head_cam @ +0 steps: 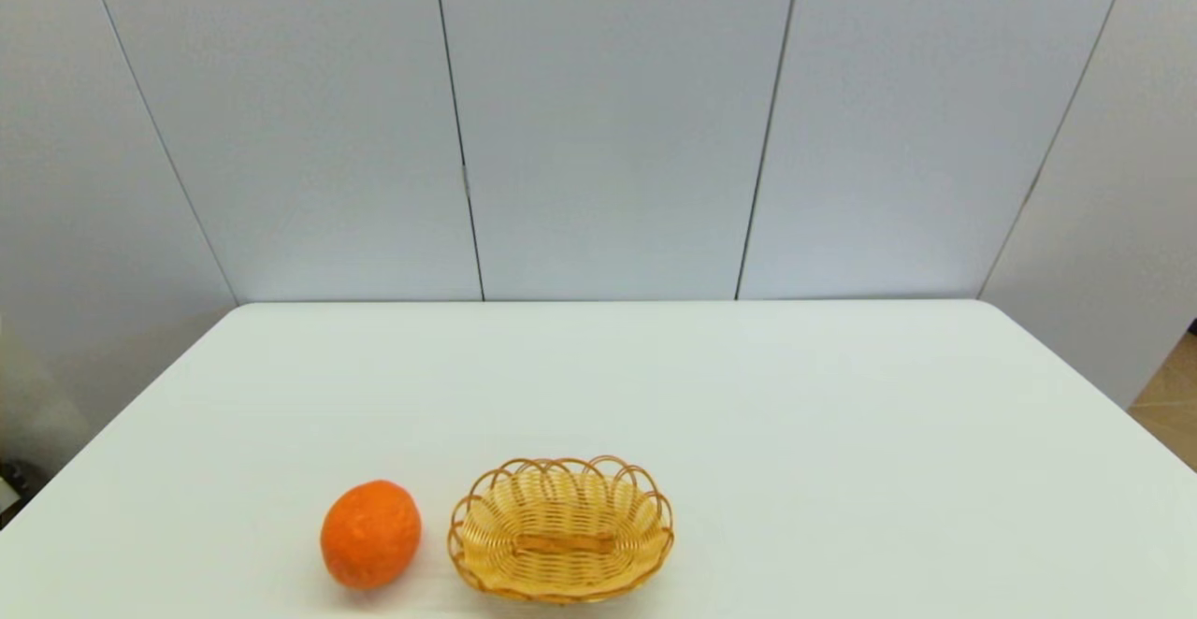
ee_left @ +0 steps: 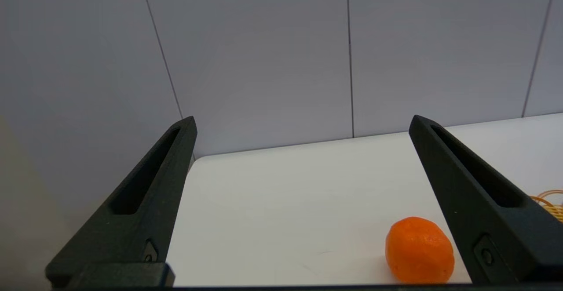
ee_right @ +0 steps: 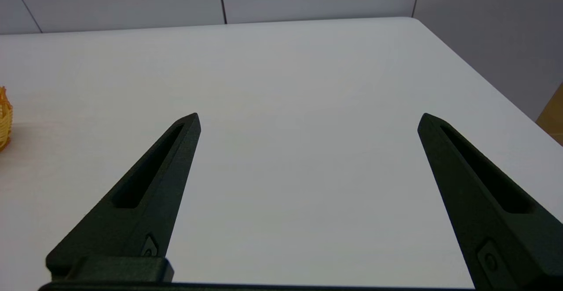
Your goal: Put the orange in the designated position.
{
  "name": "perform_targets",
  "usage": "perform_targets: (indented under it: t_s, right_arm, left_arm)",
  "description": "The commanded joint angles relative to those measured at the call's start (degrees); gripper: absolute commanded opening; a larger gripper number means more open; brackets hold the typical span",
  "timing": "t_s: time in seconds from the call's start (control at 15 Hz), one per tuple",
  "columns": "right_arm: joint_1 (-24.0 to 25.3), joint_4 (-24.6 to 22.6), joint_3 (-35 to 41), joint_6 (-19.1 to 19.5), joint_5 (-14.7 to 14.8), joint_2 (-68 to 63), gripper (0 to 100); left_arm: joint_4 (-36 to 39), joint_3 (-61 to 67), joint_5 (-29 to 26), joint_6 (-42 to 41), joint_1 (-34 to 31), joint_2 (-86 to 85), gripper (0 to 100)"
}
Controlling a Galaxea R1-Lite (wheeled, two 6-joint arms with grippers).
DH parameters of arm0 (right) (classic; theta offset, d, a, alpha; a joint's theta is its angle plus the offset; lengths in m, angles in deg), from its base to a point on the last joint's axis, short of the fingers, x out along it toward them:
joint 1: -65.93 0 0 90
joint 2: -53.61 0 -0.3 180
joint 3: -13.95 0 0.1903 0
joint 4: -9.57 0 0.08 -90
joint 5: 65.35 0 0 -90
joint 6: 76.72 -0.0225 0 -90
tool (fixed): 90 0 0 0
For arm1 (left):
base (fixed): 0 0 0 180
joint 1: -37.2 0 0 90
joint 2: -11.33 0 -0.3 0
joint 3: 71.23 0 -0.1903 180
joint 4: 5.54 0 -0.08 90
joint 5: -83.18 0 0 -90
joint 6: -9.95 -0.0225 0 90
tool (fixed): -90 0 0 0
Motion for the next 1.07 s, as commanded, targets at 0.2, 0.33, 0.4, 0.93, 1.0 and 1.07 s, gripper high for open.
perform_targets:
  t_s: [0.2, 0.33, 0.4, 0.93, 1.0, 1.07]
  right_arm:
    - [0.0, 0.0, 0.0, 0.0, 0.0, 0.0, 100]
    - [0.0, 0.0, 0.0, 0.0, 0.0, 0.0, 100]
    - [0.0, 0.0, 0.0, 0.0, 0.0, 0.0, 100]
    - [0.0, 0.0, 0.0, 0.0, 0.0, 0.0, 100]
    - [0.0, 0.0, 0.0, 0.0, 0.0, 0.0, 100]
    - [0.0, 0.0, 0.0, 0.0, 0.0, 0.0, 100]
  left_arm:
    - [0.0, 11.0, -0.1, -0.1, 2.0, -9.2, 100]
    - [-0.1, 14.2, -0.2, -0.7, 2.4, -13.8, 100]
    - [-0.4, 14.7, -0.1, -0.7, 2.5, -14.2, 100]
    - [-16.2, 14.7, 3.8, 0.8, 2.5, -14.2, 100]
    - [-16.0, 14.7, 3.8, 1.5, 2.5, -14.2, 100]
    - [-15.9, 14.7, 3.7, 2.0, 2.5, -14.2, 100]
